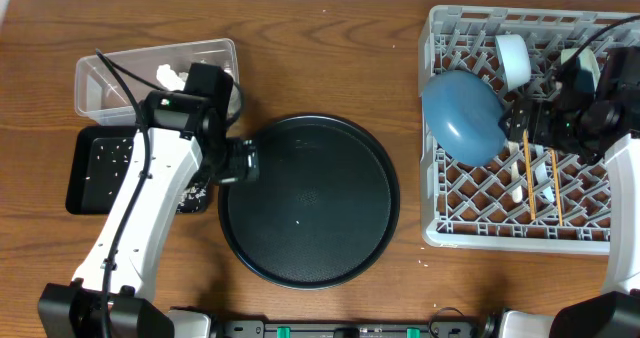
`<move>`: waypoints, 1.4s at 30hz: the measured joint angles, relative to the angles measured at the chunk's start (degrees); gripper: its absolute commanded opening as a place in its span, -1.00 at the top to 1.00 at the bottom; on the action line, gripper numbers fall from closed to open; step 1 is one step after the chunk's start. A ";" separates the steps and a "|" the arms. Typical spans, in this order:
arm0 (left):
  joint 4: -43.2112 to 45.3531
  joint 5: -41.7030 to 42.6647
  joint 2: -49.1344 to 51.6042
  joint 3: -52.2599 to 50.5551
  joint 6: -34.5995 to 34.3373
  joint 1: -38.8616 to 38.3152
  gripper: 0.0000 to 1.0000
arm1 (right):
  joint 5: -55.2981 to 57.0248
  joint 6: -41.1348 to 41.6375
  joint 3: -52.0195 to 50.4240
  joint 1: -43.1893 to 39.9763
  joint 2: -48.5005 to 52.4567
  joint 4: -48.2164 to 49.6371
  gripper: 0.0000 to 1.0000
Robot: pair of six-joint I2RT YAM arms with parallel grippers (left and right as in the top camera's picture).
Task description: Sort waste into correct bins and load items into the dishwasher rack
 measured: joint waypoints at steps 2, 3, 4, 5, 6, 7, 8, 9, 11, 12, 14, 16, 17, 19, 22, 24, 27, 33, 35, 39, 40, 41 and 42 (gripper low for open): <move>-1.75 0.00 -0.07 -0.02 0.02 0.00 -0.96 | 0.37 0.09 0.00 0.00 0.00 -1.60 -0.98; -1.81 0.00 -0.24 -0.02 0.02 0.00 -0.96 | 0.48 0.22 0.00 0.00 0.00 -2.40 -0.98; -1.68 0.00 -0.61 -0.02 0.00 0.00 -0.96 | 0.59 0.28 0.00 0.00 -0.02 -3.39 -0.98; -1.44 0.02 -1.03 -0.02 -0.02 0.00 -0.96 | 0.72 0.37 0.00 0.00 -0.02 -4.33 -0.98; -0.90 0.00 -1.99 -0.20 -0.04 0.00 -0.96 | 0.76 0.42 0.00 0.00 -0.07 -5.18 -0.98; -0.22 -0.02 -3.19 -0.48 -0.07 0.00 -0.96 | 0.83 0.48 -0.09 0.00 -0.24 -5.62 -0.99; 0.83 0.02 -4.98 -1.07 -0.04 0.00 -0.95 | 0.94 0.66 -0.39 0.00 -0.63 -5.49 -0.99; 2.03 0.02 -7.10 -1.92 -0.07 0.00 -0.96 | 0.96 0.76 -0.90 0.00 -1.16 -5.01 -0.99; 5.03 0.00 -12.20 -4.33 -0.07 0.00 -0.95 | 1.40 1.07 -3.50 0.00 -3.78 -2.51 -0.99; 7.06 -0.02 -15.85 -6.29 -0.07 0.00 -0.95 | 1.79 1.27 -5.53 0.00 -5.84 -0.37 -0.99; 9.94 0.00 -22.08 -9.92 -0.07 0.00 -0.95 | 2.56 1.77 -9.92 0.00 -10.43 3.91 -0.99; 13.05 -0.02 -29.55 -14.60 -0.04 0.00 -0.96 | 2.93 2.27 -15.30 0.00 -16.24 8.50 -0.99; 14.29 -0.02 -33.57 -17.27 -0.07 0.00 -0.96 | 3.10 2.38 -18.91 0.00 -20.39 11.19 -0.99; 16.11 -0.04 -42.45 -23.04 -0.39 0.00 -0.96 | 3.39 2.56 -25.81 0.02 -29.53 15.61 -0.99; 17.79 -0.04 -51.98 -28.70 -1.42 0.00 -0.96 | 4.15 2.64 -32.54 0.02 -40.83 19.69 -0.98; 19.30 -0.04 -56.98 -31.43 -2.05 0.00 -0.96 | 4.35 2.69 -36.09 0.02 -47.71 21.42 -0.99; 19.91 -0.04 -62.18 -33.48 -2.54 0.00 -0.96 | 4.59 2.71 -39.34 0.02 -54.60 21.68 -0.98; 20.37 -0.04 -64.72 -33.64 -2.67 0.00 -0.96 | 4.81 2.71 -41.27 0.02 -59.74 16.22 -0.99; 20.33 -0.04 -64.72 -33.68 -2.67 0.00 -0.96 | 4.87 2.71 -41.29 0.02 -59.76 13.70 -0.99; 20.28 -0.04 -64.72 -33.70 -2.67 0.00 -0.96 | 5.16 2.73 -41.31 0.02 -59.76 8.79 -0.99; 20.28 -0.04 -64.72 -33.70 -2.67 0.00 -0.96 | 5.22 2.73 -41.31 0.02 -59.76 7.54 -0.99; 20.28 -0.04 -64.72 -33.70 -2.69 0.00 -0.96 | 5.22 2.73 -41.31 0.02 -59.76 6.51 -0.99; 20.28 -0.04 -64.72 -33.70 -2.67 0.00 -0.96 | 5.25 2.73 -41.31 0.02 -59.76 5.53 -0.99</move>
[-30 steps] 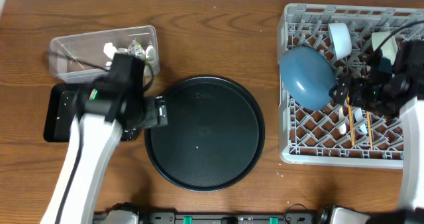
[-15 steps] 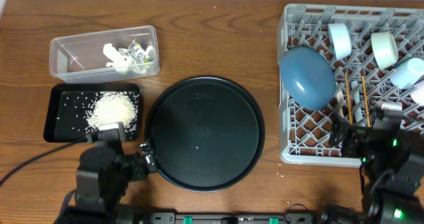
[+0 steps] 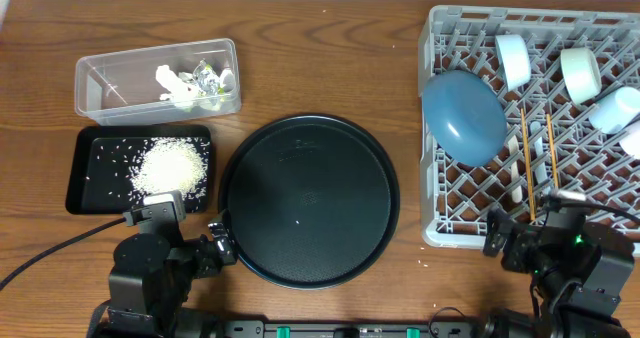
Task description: Sort waste into correct bins and load items into the dishwasher rack
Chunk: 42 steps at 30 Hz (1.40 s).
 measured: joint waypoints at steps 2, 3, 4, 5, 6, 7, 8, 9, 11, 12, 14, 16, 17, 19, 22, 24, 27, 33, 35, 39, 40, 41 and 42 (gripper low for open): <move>0.00 0.00 0.00 0.00 0.00 0.00 -0.96 | 0.02 0.00 -0.02 0.00 0.00 -1.64 -0.98; -0.02 0.00 0.00 0.00 0.00 0.00 -0.96 | 0.02 0.00 -0.02 0.00 0.00 -2.34 -0.99; -0.02 0.00 0.00 0.00 0.00 0.00 -0.96 | 0.02 0.00 -0.02 0.00 0.00 -3.06 -0.99; -0.02 0.00 0.00 0.00 0.00 0.00 -0.96 | 0.02 0.00 -0.02 0.00 0.00 -3.78 -0.99; -0.02 0.00 0.00 0.00 0.00 0.00 -0.96 | 0.02 0.00 -0.02 0.00 0.00 -4.42 -0.99; -0.02 0.00 0.00 0.00 0.00 0.00 -0.96 | 0.02 0.00 -0.02 0.00 0.00 -4.98 -0.98; -0.02 0.00 0.00 0.00 -0.02 0.00 -0.96 | 0.02 0.00 -0.02 0.00 0.00 -5.33 -0.98; -0.02 0.00 0.00 0.00 0.00 0.00 -0.96 | 0.02 0.00 -0.02 0.00 0.00 -5.44 -0.98; -0.02 0.00 0.00 0.00 0.00 0.00 -0.96 | 0.02 0.00 -0.02 0.00 0.00 -5.44 -0.99; -0.02 0.00 0.00 0.00 0.00 0.00 -0.96 | 0.02 0.00 -0.02 0.00 0.00 -5.44 -0.99; -0.02 0.00 0.00 0.00 0.00 0.00 -0.96 | 0.02 0.00 -0.02 0.00 0.00 -5.46 -0.97; -0.02 0.00 0.00 0.00 0.00 0.00 -0.96 | 0.02 0.00 -0.02 0.00 -0.07 -5.46 -0.98; -0.02 0.00 0.00 0.00 0.00 0.00 -0.96 | 0.02 0.00 -0.02 0.11 -0.22 -5.44 -0.98; -0.04 0.00 0.00 0.00 0.00 0.00 -0.96 | 0.17 0.00 -0.07 0.94 -1.07 -5.46 -0.99; -0.02 0.00 0.00 0.00 0.00 0.00 -0.96 | 0.22 0.00 -0.17 5.53 -3.72 -5.49 -0.99; -0.09 0.00 0.00 0.00 0.00 0.00 -0.96 | 0.20 0.00 -0.22 9.18 -6.25 -5.46 -0.97; -0.11 0.00 0.00 0.00 0.00 0.00 -0.96 | 0.17 0.00 -0.26 12.92 -9.94 -5.46 -0.98; -0.13 0.00 0.00 -0.04 0.00 0.00 -0.96 | 0.24 -0.35 -3.08 14.58 -18.45 5.05 -0.98; -0.13 0.00 0.00 -0.07 0.00 0.00 -0.96 | 0.22 -1.31 -6.62 14.58 -21.66 13.68 -0.98; -0.13 0.00 0.00 -0.11 0.00 0.00 -0.96 | 0.13 -2.56 -14.38 14.58 -25.42 27.15 -0.99; -0.13 0.00 0.00 -0.13 0.00 0.00 -0.95 | 0.13 -2.93 -16.55 14.58 -25.44 30.91 -0.99; -0.13 0.00 0.00 -0.13 0.00 0.00 -0.96 | 0.15 -3.13 -18.62 14.58 -25.42 35.17 -0.99; -0.15 0.00 0.00 -0.17 0.00 0.00 -0.96 | 0.13 -3.45 -21.22 14.58 -25.38 40.41 -0.97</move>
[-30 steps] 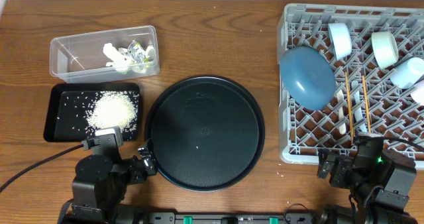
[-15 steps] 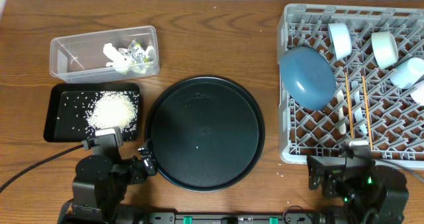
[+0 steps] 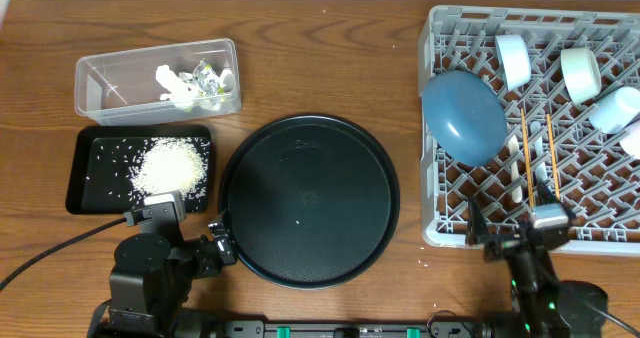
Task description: Sort waste into correct bins and load items into the dishwasher rack
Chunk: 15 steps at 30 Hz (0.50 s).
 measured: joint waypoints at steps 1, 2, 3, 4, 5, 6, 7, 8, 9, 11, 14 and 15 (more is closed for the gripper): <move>0.00 0.00 0.00 -0.02 0.00 0.00 -0.95 | 0.02 -0.04 -1.81 0.00 0.00 3.96 -0.98; -0.02 0.00 0.00 -0.04 -0.02 0.00 -0.96 | 0.02 -0.09 -3.50 0.00 -0.07 7.87 -0.99; 0.02 0.00 0.00 -0.04 0.00 0.00 -0.96 | 0.02 -0.37 -5.92 0.00 -0.04 13.31 -0.99; 0.00 0.00 0.00 -0.04 -0.02 0.00 -0.96 | 0.04 -0.59 -7.82 0.00 -0.07 17.31 -0.98; 0.00 0.00 0.00 -0.07 0.00 0.00 -0.96 | 0.02 -0.83 -9.75 0.00 -0.13 21.16 -0.99; 0.02 0.00 0.00 -0.07 0.00 0.00 -0.96 | 0.04 -1.11 -11.87 0.00 -0.11 24.76 -0.99; 0.02 0.00 0.00 -0.07 0.00 0.00 -0.96 | 0.04 -1.40 -13.79 0.00 -0.15 26.88 -0.99; 0.00 0.00 0.00 -0.07 0.00 0.00 -0.95 | 0.04 -1.68 -15.04 0.00 -0.17 26.69 -0.97; 0.00 0.00 0.00 -0.07 0.00 0.00 -0.96 | 0.04 -2.03 -15.76 0.00 -0.13 26.08 -0.98; 0.00 0.00 0.00 -0.07 0.00 0.00 -0.96 | 0.07 -2.95 -16.46 0.00 -0.09 23.80 -0.98; 0.00 0.00 0.00 -0.09 0.00 0.00 -0.96 | 0.02 -4.02 -16.39 0.00 -0.20 19.69 -0.98; 0.02 0.00 0.00 -0.09 0.00 0.00 -0.95 | 0.04 -4.31 -16.41 0.00 -0.17 16.85 -0.99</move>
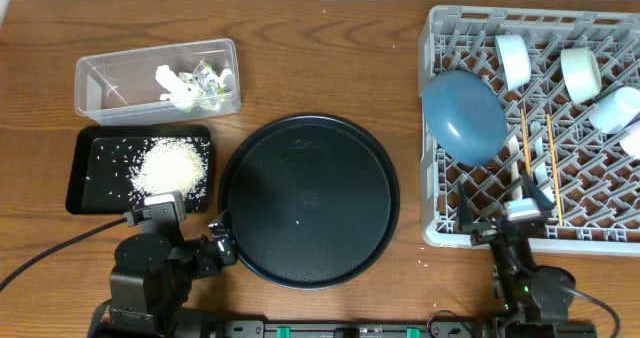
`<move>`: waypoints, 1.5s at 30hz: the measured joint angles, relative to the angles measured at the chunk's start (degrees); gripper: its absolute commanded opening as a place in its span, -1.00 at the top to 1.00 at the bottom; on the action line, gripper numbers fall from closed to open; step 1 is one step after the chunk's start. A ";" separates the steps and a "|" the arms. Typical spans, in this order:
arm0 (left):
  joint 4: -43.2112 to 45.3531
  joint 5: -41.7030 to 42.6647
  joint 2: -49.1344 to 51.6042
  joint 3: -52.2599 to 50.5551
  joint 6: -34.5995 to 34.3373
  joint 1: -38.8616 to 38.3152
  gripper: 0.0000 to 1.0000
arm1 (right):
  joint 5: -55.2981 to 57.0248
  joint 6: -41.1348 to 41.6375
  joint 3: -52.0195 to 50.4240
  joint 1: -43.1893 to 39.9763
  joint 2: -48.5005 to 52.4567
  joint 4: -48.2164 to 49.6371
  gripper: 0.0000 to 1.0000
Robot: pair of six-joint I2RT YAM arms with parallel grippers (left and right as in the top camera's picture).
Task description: Sort waste into correct bins and load items into the dishwasher rack
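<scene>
The black round plate [308,200] lies bare at the table's middle. Left of it, a black tray [82,183] holds a pile of rice [170,165]. Behind that, a clear bin [110,83] holds crumpled wrappers [190,83]. The grey rack [440,38] at the right carries a blue bowl [462,115], white cups [513,60] and two chopsticks [525,158]. My left gripper [220,248] rests by the plate's front-left rim, its jaws too small to read. At the rack's front edge my right gripper [503,210] has its fingers spread and nothing between them.
Both arms are folded back at the table's front edge, the left one trailing a black cable [60,243]. Bare wood lies between the plate and the rack, and behind the plate up to the far edge.
My right arm has shifted slightly left and toward the rack's front edge. The left arm and all objects are where they were.
At first my left arm reached over the black tray and my right gripper was inside the rack among the cups. Later both arms had drawn back to the front edge, uncovering the rice pile, wrappers and cups. Since then only the right arm has shifted.
</scene>
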 measured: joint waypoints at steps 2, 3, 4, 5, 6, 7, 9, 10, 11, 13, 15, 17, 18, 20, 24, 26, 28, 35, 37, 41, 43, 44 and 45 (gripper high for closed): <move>0.00 0.00 0.00 -0.02 0.00 0.00 -0.96 | -0.09 -0.11 -0.04 0.00 0.17 -3.54 -0.99; -0.07 0.00 0.00 -0.02 0.00 0.00 -0.96 | -0.15 -0.11 -0.04 0.00 0.15 -3.50 -0.98; 0.00 0.00 0.00 -0.04 0.00 0.00 -0.96 | -0.20 -0.11 -0.04 0.00 0.09 -3.50 -0.98; -0.02 0.02 0.00 -0.04 0.00 0.00 -0.96 | -0.20 -0.11 -0.04 0.00 0.09 -3.50 -0.99; -0.02 0.00 0.00 -0.04 -0.02 0.00 -0.96 | -0.20 -0.04 -0.04 0.00 0.09 -3.50 -0.98; -0.02 0.00 0.00 -0.04 0.00 0.00 -0.96 | -0.20 0.00 -0.04 0.00 0.09 -3.50 -0.98; -0.02 0.00 0.00 -0.04 0.00 0.00 -0.95 | -0.20 0.11 -0.04 0.00 0.09 -3.48 -0.98; -0.02 0.00 0.00 -0.04 0.00 0.00 -0.96 | -0.20 0.15 -0.04 0.00 0.09 -3.45 -0.98; -0.02 0.00 0.00 -0.04 0.00 0.00 -0.96 | -0.20 0.17 -0.04 0.00 0.09 -3.45 -0.99; -0.02 0.00 0.00 -0.04 0.00 0.00 -0.95 | -0.20 0.17 -0.04 0.00 0.09 -3.45 -0.98; -0.02 0.00 0.00 -0.04 0.00 0.00 -0.95 | -0.20 0.17 -0.04 0.00 0.09 -3.48 -0.99; -0.02 0.00 0.00 -0.04 0.00 0.00 -0.96 | -0.20 0.17 -0.04 0.00 0.09 -3.45 -0.99; -0.02 0.00 0.00 -0.04 0.00 0.00 -0.96 | -0.20 0.17 -0.04 0.00 0.09 -3.45 -0.98; -0.02 0.00 0.00 -0.04 0.00 0.00 -0.95 | -0.20 0.17 -0.04 0.00 0.09 -3.45 -0.98; -0.02 0.00 0.00 -0.04 0.00 0.00 -0.96 | -0.20 0.20 -0.04 0.00 0.09 -3.48 -0.99; -0.02 0.02 0.00 -0.04 0.00 0.00 -0.96 | -0.20 0.17 -0.04 0.00 0.09 -3.45 -0.99; -0.02 0.00 0.00 -0.04 0.00 0.00 -0.96 | -0.20 0.17 -0.04 0.00 0.09 -3.45 -0.98; -0.02 0.00 0.00 -0.04 0.00 0.00 -0.95 | -0.20 0.17 -0.04 0.00 0.09 -3.45 -0.99; -0.02 0.00 0.00 -0.04 0.00 0.00 -0.96 | -0.20 0.20 -0.04 0.00 0.09 -3.45 -0.99; -0.02 0.00 0.00 -0.04 0.00 0.00 -0.96 | -0.20 0.20 -0.04 0.00 0.09 -3.48 -0.99; -0.02 0.00 0.00 -0.02 0.00 0.00 -0.96 | -0.20 0.20 -0.04 0.00 0.09 -3.45 -0.99; -0.02 0.00 0.00 -0.04 -0.02 0.00 -0.96 | -0.20 0.20 -0.04 0.00 0.09 -3.45 -0.99; -0.02 0.00 0.00 -0.04 0.00 0.00 -0.96 | -0.20 0.17 -0.04 0.00 0.09 -3.48 -0.99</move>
